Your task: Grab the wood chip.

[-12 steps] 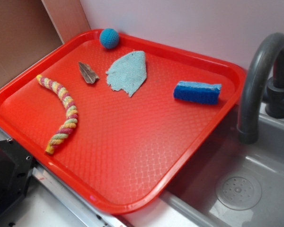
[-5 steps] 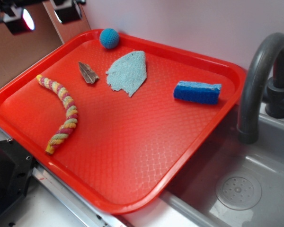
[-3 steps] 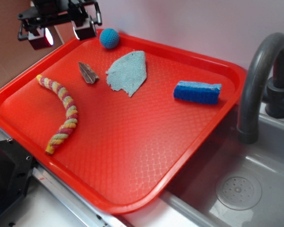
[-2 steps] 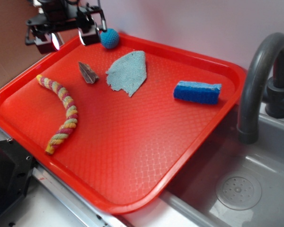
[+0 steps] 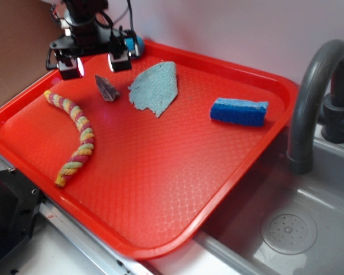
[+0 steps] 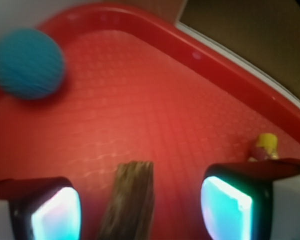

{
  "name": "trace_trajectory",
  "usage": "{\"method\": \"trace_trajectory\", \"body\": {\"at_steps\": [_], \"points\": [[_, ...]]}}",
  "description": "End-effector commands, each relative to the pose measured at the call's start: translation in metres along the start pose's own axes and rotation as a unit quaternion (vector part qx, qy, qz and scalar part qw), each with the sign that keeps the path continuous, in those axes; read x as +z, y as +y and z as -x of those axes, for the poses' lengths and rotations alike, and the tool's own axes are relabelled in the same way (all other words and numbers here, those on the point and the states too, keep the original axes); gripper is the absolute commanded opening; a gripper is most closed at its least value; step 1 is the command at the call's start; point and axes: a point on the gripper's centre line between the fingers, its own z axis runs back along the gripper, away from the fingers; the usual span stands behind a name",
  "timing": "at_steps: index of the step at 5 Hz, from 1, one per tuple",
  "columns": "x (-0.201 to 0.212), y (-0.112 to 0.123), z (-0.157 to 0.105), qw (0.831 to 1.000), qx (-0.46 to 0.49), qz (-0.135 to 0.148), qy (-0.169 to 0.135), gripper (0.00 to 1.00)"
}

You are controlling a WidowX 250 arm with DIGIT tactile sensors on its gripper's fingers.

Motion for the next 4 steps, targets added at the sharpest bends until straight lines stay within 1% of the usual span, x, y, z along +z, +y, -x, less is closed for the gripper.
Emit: {"method": "trace_trajectory", "body": {"at_steps": [1,3,4], "points": [[-0.010,-0.010,0.009,0.999,-0.020,0.040,0.009,1.00],[-0.022,-0.008,0.019,0.999,-0.031,0.041,0.013,1.00],[-0.028,-0.006,0.024,0.998,-0.030,0.046,0.016,1.00]]}}
